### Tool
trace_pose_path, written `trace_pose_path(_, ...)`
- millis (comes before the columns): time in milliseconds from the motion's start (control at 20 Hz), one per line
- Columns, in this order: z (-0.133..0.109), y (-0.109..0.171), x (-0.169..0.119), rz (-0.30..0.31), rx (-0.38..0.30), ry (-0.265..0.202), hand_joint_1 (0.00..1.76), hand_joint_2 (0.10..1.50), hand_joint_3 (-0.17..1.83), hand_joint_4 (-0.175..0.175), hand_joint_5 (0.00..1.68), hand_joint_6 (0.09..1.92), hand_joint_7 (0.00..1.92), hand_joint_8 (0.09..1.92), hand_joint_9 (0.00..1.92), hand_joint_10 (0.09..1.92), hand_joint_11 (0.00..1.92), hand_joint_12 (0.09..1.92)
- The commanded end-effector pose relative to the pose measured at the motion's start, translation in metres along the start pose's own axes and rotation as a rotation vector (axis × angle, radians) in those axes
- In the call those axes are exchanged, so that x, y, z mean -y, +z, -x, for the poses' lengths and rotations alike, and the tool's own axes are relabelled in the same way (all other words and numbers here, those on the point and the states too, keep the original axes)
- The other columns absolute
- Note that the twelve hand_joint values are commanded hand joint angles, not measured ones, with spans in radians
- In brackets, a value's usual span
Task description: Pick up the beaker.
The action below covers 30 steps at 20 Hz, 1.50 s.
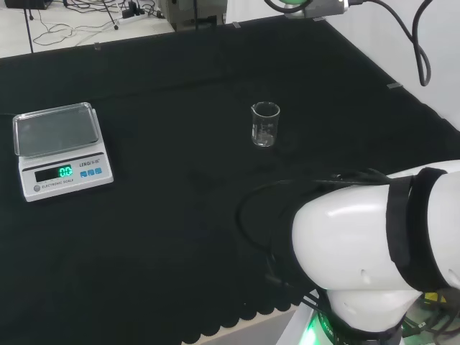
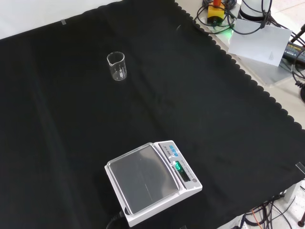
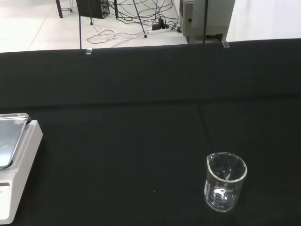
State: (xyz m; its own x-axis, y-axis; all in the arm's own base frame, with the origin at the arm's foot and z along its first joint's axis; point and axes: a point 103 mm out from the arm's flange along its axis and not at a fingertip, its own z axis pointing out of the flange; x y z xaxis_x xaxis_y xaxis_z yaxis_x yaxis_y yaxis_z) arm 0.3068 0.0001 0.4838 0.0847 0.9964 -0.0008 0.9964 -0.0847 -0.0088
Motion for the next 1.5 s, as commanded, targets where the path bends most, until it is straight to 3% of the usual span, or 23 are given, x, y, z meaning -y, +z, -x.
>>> trace_pose_path(50,0.002,0.001,-0.001,0.006,0.003,0.005,0.76,0.57,0.6,-0.011,0.12,0.09,0.17,0.81,0.21,0.86,0.04,1.25)
trace_pose_path(200,0.005,0.004,-0.006,0.002,-0.005,0.013,0.71,0.65,0.44,-0.02,0.14,0.09,0.19,0.77,0.18,0.85,0.0,1.18)
trace_pose_path(550,0.003,0.013,-0.018,-0.016,-0.015,0.023,0.7,0.66,0.4,-0.019,0.12,0.09,0.18,0.76,0.18,0.85,0.0,1.17)
trace_pose_path(1250,0.052,0.108,-0.081,-0.086,-0.07,0.047,0.71,0.67,0.39,-0.019,0.11,0.09,0.17,0.76,0.18,0.85,0.0,1.17)
trace_pose_path(1500,0.06,0.145,-0.103,-0.077,-0.094,0.042,0.71,0.67,0.39,-0.019,0.11,0.09,0.17,0.76,0.18,0.85,0.0,1.17)
